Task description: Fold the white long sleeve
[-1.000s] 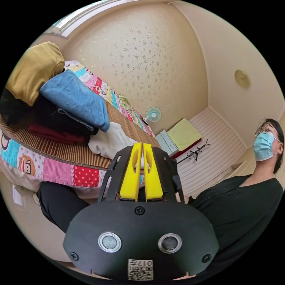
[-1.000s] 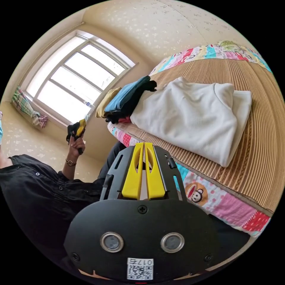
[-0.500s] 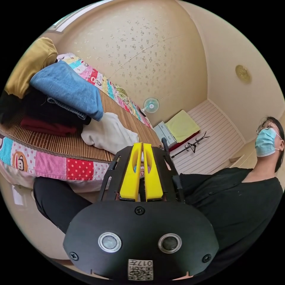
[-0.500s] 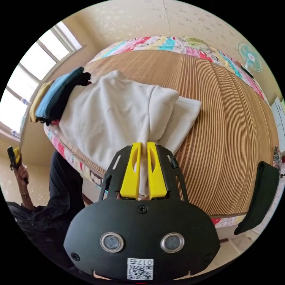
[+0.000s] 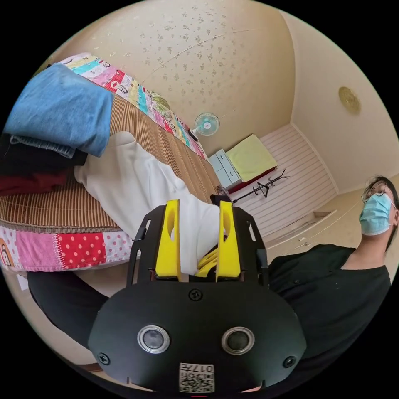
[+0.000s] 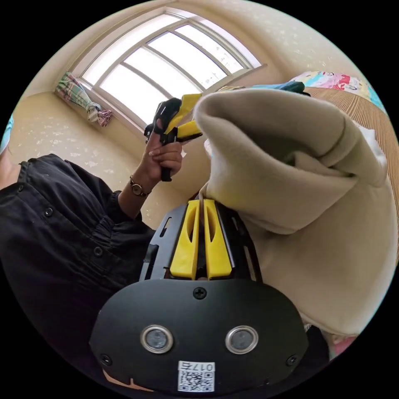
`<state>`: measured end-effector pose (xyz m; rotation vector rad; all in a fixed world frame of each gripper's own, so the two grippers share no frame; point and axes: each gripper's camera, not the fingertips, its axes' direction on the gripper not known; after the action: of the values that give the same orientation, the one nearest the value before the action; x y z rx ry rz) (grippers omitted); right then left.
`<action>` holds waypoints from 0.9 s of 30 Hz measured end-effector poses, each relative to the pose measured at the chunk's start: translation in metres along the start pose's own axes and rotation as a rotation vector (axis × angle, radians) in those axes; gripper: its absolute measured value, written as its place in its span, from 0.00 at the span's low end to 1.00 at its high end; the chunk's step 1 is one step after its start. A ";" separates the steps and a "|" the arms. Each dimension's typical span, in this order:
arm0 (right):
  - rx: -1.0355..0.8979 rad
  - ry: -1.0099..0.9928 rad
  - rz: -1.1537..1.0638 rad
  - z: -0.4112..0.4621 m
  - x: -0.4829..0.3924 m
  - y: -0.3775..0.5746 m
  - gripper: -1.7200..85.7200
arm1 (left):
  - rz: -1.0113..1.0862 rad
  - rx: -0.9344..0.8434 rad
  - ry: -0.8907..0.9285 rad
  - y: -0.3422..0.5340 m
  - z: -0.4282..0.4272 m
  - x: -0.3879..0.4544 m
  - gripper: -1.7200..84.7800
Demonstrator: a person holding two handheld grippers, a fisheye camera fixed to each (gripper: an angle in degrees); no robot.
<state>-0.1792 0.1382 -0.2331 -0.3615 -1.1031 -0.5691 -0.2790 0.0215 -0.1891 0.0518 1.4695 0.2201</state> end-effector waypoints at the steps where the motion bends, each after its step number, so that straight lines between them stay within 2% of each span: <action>1: -0.001 0.000 0.006 0.001 0.004 0.003 0.04 | 0.018 -0.043 -0.013 -0.005 0.011 0.003 0.18; 3: -0.013 0.007 0.004 -0.002 0.011 0.004 0.03 | 0.058 -0.261 -0.029 -0.018 0.068 0.008 0.18; 5: -0.017 0.000 0.001 -0.010 0.020 0.003 0.03 | 0.083 -0.333 0.009 -0.017 0.101 0.011 0.17; 10: -0.129 0.022 -0.041 -0.031 0.033 0.003 0.02 | 0.113 -0.311 0.070 -0.008 0.127 0.007 0.09; 14: -0.186 0.055 -0.065 -0.060 0.045 0.014 0.03 | 0.101 -0.243 0.123 -0.008 0.109 -0.010 0.08; 17: -0.058 0.060 0.016 -0.109 0.070 0.026 0.06 | 0.110 -0.212 0.119 -0.007 0.093 -0.018 0.08; 19: 0.089 -0.015 0.101 -0.143 0.097 0.031 0.09 | 0.113 -0.209 0.118 -0.007 0.089 -0.022 0.08; 21: 0.144 -0.070 0.156 -0.151 0.115 0.029 0.11 | 0.111 -0.235 0.138 -0.009 0.095 -0.028 0.08; 27: 0.142 -0.144 0.187 -0.111 0.133 0.004 0.08 | 0.099 -0.342 0.121 -0.022 0.107 -0.037 0.11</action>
<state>-0.0519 0.0479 -0.1576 -0.3820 -1.2255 -0.3012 -0.1733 0.0036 -0.1452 -0.1686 1.5329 0.5608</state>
